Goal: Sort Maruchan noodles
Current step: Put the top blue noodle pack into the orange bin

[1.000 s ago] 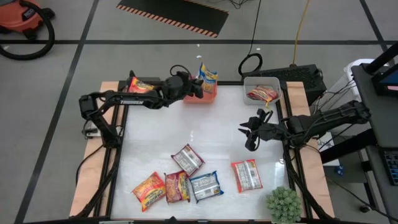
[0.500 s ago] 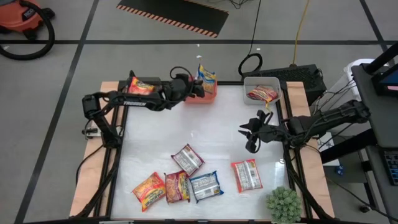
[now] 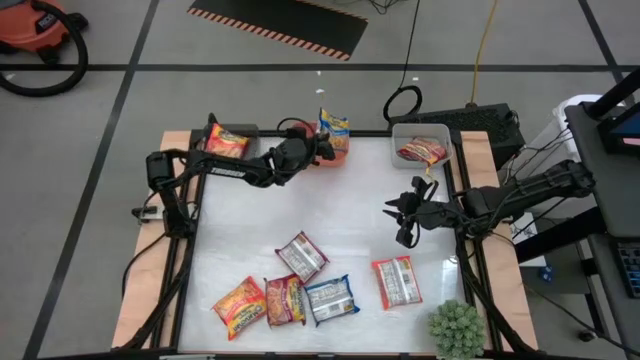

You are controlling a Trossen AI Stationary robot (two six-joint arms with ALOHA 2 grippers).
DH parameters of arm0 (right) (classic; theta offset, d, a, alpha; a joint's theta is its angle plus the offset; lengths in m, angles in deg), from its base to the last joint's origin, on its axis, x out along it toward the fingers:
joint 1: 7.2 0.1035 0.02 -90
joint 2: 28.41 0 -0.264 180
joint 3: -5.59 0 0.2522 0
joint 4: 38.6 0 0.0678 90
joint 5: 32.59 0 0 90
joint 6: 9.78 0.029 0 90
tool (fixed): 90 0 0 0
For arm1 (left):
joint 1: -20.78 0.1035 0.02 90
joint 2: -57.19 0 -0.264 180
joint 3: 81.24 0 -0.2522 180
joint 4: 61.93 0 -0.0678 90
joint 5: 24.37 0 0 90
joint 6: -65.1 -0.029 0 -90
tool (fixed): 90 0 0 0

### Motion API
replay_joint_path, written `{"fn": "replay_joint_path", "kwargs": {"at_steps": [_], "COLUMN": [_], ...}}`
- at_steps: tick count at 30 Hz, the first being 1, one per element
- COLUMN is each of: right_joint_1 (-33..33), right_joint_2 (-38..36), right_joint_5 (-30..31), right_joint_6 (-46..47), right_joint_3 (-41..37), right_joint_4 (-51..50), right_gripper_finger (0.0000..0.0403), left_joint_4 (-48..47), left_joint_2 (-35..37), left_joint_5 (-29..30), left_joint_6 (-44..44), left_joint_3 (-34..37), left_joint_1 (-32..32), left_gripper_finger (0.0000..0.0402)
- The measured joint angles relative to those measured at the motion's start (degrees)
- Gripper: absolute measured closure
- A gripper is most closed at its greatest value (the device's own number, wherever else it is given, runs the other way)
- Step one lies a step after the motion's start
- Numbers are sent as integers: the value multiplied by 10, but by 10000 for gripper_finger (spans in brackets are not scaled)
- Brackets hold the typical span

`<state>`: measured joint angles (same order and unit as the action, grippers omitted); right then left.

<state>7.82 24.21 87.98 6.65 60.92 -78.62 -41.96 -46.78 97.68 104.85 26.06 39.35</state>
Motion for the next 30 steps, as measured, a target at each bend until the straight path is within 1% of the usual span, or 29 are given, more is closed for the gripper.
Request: {"fn": "replay_joint_path", "kwargs": {"at_steps": [3, 6, 14, 20, 24, 30], "right_joint_1": [-1, -1, -1, -1, -1, -1], "right_joint_2": [0, 0, 0, 0, 0, 0], "right_joint_5": [20, 37, 39, 38, 38, 37], "right_joint_6": [-12, -22, -37, -37, -37, -39], "right_joint_3": [0, 0, 0, 0, 0, 0], "right_joint_4": [0, 3, 23, 26, 29, 29], "right_gripper_finger": [312, 312, 312, 312, 312, 312], "left_joint_4": [5, -10, -56, -56, -67, -68], "left_joint_2": [-8, -10, -9, -15, -15, -15], "left_joint_5": [8, 14, 13, 9, 10, 10], "left_joint_6": [-3, -7, 14, 13, 14, -6], "left_joint_3": [0, 0, 0, 0, 0, 0], "left_joint_1": [2, 7, 18, 17, 17, 17], "left_gripper_finger": [282, 282, 282, 280, 262, 228]}}
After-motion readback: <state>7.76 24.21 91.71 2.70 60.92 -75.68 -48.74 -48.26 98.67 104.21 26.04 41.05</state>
